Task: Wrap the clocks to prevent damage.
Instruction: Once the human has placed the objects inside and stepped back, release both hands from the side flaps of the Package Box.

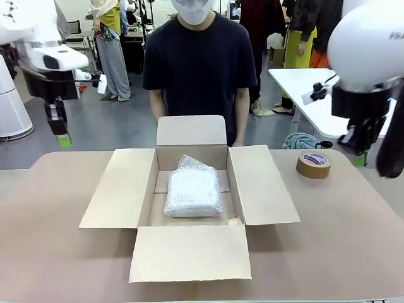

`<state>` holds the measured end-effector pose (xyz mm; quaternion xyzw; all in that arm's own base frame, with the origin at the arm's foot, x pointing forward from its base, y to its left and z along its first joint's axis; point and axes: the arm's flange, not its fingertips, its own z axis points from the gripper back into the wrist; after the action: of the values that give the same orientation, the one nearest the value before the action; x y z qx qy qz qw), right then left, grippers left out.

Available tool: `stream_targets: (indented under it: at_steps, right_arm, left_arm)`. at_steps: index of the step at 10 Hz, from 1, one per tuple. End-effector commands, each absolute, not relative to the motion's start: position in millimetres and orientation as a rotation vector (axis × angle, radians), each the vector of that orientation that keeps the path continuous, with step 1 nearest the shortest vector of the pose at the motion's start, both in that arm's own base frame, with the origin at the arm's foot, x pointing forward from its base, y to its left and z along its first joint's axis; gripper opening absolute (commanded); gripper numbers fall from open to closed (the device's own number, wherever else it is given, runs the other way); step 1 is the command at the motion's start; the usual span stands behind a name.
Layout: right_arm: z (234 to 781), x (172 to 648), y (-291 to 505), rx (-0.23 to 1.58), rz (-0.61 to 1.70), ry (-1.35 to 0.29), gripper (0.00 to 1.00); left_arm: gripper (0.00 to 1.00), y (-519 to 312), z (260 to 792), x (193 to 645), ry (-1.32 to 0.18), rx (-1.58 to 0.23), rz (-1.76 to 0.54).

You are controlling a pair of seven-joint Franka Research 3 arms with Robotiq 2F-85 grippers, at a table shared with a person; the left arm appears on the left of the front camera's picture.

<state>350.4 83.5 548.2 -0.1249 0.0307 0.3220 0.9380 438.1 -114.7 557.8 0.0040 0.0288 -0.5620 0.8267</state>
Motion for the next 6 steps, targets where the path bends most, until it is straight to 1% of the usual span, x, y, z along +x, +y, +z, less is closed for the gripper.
stream_targets:
  at_steps: [1,2,4,5,6]
  right_arm:
    - [541,347,82,-0.273,0.778,0.071,0.01]
    - [548,350,83,-0.255,0.658,0.063,0.01]
    - [548,350,83,-0.255,0.658,0.063,0.01]
    - [552,348,82,-0.261,0.705,0.063,0.01]
    - [545,354,82,-0.301,0.879,0.119,0.01]
  left_arm:
    - [0.01,-98,560,440,0.032,0.045,-1.307]
    - [0.01,-115,558,438,0.061,0.009,-1.194]
    - [0.01,-115,558,438,0.061,0.009,-1.194]
    - [0.01,-115,558,438,0.061,0.009,-1.194]
    - [0.01,-110,558,439,0.063,0.016,-1.224]
